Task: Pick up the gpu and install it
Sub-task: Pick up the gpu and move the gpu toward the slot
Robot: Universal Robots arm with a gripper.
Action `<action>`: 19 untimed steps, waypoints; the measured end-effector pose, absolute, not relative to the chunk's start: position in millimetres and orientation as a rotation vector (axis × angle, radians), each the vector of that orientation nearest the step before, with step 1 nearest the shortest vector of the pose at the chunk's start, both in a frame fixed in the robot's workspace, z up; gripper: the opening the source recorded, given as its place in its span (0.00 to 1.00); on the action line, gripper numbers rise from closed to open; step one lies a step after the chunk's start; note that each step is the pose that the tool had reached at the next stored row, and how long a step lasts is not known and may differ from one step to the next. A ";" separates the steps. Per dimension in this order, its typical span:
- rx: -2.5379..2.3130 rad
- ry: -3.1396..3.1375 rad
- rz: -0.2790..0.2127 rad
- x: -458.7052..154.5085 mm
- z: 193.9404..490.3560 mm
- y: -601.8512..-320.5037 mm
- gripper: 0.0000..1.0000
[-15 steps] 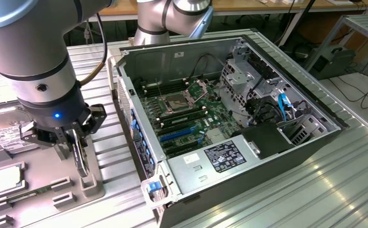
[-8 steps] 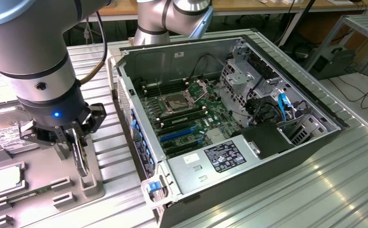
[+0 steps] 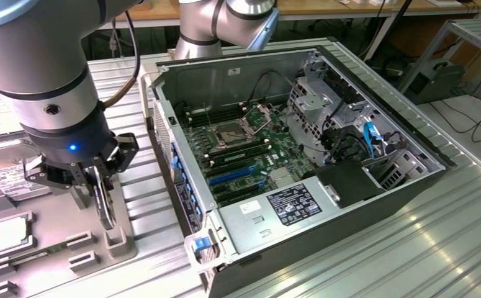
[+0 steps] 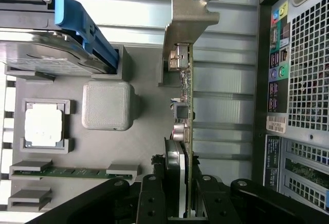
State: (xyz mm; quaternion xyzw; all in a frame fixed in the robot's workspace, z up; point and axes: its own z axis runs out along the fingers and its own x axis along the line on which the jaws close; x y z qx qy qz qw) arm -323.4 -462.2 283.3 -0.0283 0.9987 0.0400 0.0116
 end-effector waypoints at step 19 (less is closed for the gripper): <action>-0.088 3.114 0.127 -323.4 293.9 -462.4 0.28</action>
